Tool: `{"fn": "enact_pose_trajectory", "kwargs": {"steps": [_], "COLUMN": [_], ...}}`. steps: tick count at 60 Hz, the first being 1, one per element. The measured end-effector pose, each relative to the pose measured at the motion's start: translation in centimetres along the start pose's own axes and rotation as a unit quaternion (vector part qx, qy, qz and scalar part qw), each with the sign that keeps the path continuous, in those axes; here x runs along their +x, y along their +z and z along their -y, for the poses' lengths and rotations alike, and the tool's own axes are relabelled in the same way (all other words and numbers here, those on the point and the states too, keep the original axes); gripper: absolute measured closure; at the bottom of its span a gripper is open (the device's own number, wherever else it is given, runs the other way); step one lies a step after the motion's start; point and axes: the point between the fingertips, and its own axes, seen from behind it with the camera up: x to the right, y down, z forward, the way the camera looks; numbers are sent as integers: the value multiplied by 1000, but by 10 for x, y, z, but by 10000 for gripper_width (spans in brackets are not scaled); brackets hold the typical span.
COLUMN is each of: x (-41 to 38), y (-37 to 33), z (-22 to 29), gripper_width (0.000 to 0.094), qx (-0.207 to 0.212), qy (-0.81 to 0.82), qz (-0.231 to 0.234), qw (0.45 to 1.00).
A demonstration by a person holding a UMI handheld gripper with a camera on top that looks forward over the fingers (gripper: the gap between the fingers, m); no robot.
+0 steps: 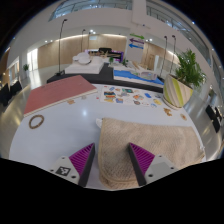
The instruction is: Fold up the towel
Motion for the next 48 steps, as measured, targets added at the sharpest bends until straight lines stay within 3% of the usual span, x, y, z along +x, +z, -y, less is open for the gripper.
{"fn": "enact_pose_trajectory", "kwargs": {"steps": [2,9,18,23,36,48], "x": [-1,27,29,53,202,318], "y": [0,3,-10,-33,-83,-59], "z": [0,0,7,35,82,34], "gripper_width": [306,896,925,925,922,906], "qx": [1,1,-21,-6,16,-18], "qy": [-3,-31,-1,19,55,75], "qz": [3,-53,-9,4,-23,-65], "qw": [1000,998,1000,1000,998,995]}}
